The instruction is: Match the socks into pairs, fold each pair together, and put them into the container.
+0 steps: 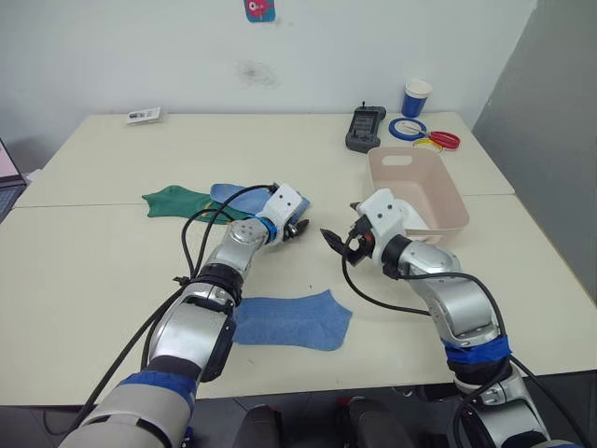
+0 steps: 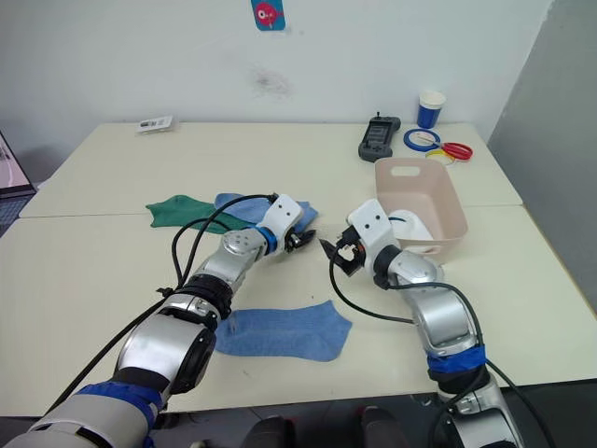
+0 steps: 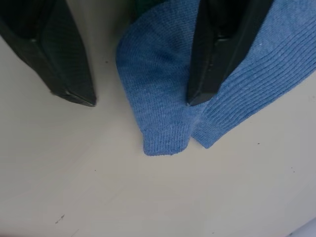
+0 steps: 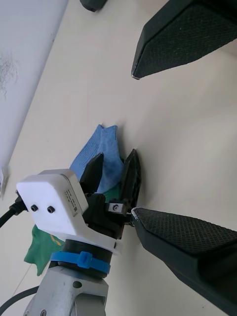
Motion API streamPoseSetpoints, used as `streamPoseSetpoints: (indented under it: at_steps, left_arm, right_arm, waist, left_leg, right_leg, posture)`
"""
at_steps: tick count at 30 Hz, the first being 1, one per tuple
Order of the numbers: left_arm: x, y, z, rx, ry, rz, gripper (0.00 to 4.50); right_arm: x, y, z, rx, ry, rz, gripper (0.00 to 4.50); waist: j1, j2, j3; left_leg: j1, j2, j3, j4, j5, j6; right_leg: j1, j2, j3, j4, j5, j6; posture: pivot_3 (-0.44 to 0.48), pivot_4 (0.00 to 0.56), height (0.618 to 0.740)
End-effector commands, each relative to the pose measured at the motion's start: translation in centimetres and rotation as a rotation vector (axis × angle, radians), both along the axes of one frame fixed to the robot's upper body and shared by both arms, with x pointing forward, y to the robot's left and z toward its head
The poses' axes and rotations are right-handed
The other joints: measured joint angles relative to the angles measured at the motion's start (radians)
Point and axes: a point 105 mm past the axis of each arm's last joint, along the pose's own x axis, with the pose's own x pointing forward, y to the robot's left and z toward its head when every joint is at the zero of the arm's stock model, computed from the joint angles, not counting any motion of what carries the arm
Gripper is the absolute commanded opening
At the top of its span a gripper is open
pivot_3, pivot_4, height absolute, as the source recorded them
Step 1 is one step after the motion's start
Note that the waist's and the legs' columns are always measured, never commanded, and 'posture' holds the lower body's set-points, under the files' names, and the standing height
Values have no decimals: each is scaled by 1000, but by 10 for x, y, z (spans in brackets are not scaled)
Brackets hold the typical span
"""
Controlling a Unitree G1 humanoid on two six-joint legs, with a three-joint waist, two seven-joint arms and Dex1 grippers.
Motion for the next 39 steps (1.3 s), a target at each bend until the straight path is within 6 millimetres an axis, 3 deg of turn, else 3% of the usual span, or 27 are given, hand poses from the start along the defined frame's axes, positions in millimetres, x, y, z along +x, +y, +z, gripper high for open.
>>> streamPoseSetpoints:
  at_steps: [1,6,16,21,24,29,33,39]
  left_arm:
    - [2,-7,20,-21,-90,-36,1598]
    - [2,4,25,-19,-141,-14,41]
    - [-21,21,44,-64,-248,-97,12]
    - [-57,16,56,-99,-257,-247,12]
    - [-77,16,52,-82,-218,-310,12]
    - [-68,28,47,-70,-210,-221,12]
    - [-50,15,38,-128,-165,-141,856]
    - [-24,9,24,-73,-152,-49,2829]
  right_arm:
    - [-1,-6,15,18,-61,-17,4500]
    - [-1,-5,10,14,-49,-9,4500]
    - [-1,3,5,12,-32,46,4500]
    - [0,4,1,5,-24,65,4500]
    - [-1,4,-1,1,-20,71,4500]
    - [-1,3,-3,-4,-18,76,4500]
    - [-3,3,-3,-76,-51,90,4500]
    - [-3,-2,0,-112,-75,78,4500]
  waist:
    - [0,0,0]
    - [0,0,0]
    - [0,0,0]
    - [-1,0,0]
    - [-1,0,0]
    - [0,0,0]
    - [7,0,0]
    - [5,0,0]
  left_leg:
    - [0,0,0,0,0,0]
    - [0,0,1,0,0,0]
    - [0,0,1,0,1,-1]
    - [0,0,1,0,2,-3]
    - [1,0,1,0,2,-3]
    - [1,0,-1,0,1,-2]
    - [0,-1,0,1,1,-2]
    - [0,-1,-1,1,1,-2]
  right_leg:
    - [0,0,0,0,0,0]
    - [0,0,0,0,0,0]
    - [0,-1,0,0,0,0]
    - [0,-2,1,0,0,0]
    - [1,-2,1,1,0,0]
    - [1,-2,0,1,0,0]
    - [2,-2,0,0,0,1]
    - [2,-1,0,-1,0,1]
  posture:
    - [0,150,740]
    - [0,150,740]
    - [0,150,740]
    - [0,150,740]
    - [0,150,740]
    - [0,150,740]
    - [0,150,740]
    - [0,150,740]
